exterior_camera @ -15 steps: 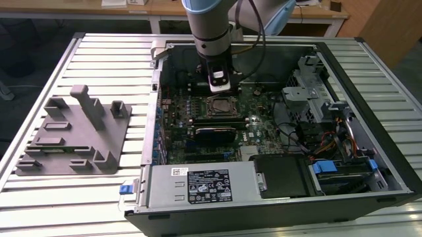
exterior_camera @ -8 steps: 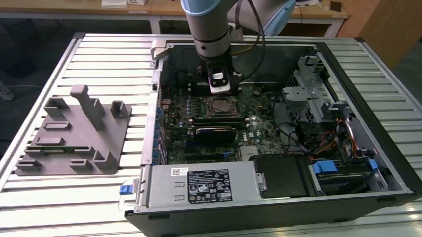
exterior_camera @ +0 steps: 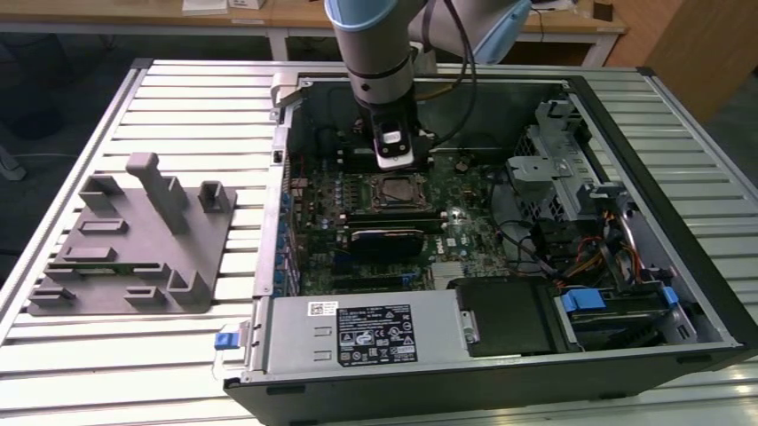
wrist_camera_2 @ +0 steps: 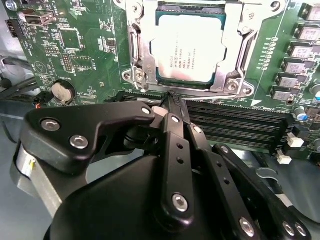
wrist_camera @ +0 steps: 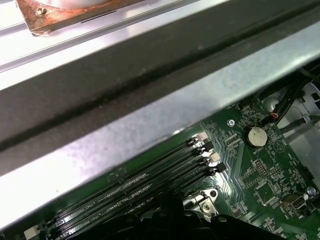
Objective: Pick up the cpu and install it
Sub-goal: 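Install the first cpu locking lever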
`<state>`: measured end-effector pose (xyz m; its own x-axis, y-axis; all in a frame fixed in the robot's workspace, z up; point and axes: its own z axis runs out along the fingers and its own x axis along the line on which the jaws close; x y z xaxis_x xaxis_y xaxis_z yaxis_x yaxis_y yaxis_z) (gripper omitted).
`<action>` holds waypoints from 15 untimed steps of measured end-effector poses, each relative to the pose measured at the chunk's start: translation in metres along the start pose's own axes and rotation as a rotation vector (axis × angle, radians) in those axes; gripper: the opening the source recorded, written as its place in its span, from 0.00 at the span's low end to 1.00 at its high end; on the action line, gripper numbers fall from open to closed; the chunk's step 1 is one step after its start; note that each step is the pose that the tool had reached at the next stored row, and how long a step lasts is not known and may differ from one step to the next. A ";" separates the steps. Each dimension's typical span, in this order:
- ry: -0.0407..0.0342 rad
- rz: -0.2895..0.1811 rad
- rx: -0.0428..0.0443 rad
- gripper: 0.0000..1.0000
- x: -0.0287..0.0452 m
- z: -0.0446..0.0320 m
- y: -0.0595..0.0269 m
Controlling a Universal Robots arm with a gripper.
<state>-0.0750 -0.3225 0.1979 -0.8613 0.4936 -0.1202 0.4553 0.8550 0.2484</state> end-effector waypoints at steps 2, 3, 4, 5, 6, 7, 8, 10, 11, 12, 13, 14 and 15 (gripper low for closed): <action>-0.0002 0.001 -0.0002 0.11 -0.0004 0.0005 0.0004; -0.0002 0.001 0.0000 0.11 -0.0007 0.0006 0.0006; -0.0002 0.001 0.0001 0.11 -0.0013 0.0009 0.0010; -0.0003 0.001 0.0002 0.11 -0.0018 0.0011 0.0013; -0.0003 0.001 0.0002 0.11 -0.0023 0.0012 0.0016; -0.0003 0.001 0.0002 0.11 -0.0025 0.0012 0.0016; -0.0003 0.001 0.0002 0.11 -0.0025 0.0012 0.0016; -0.0003 0.001 0.0001 0.11 -0.0025 0.0013 0.0017; -0.0002 0.001 0.0001 0.11 -0.0025 0.0013 0.0017; 0.0010 -0.004 -0.0004 0.11 -0.0026 0.0013 0.0018; 0.0036 -0.014 -0.0016 0.11 -0.0027 0.0014 0.0018; 0.0062 -0.024 -0.0028 0.11 -0.0027 0.0015 0.0018; 0.0086 -0.034 -0.0038 0.11 -0.0027 0.0016 0.0018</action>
<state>-0.0715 -0.3221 0.1971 -0.8783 0.4626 -0.1204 0.4246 0.8707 0.2480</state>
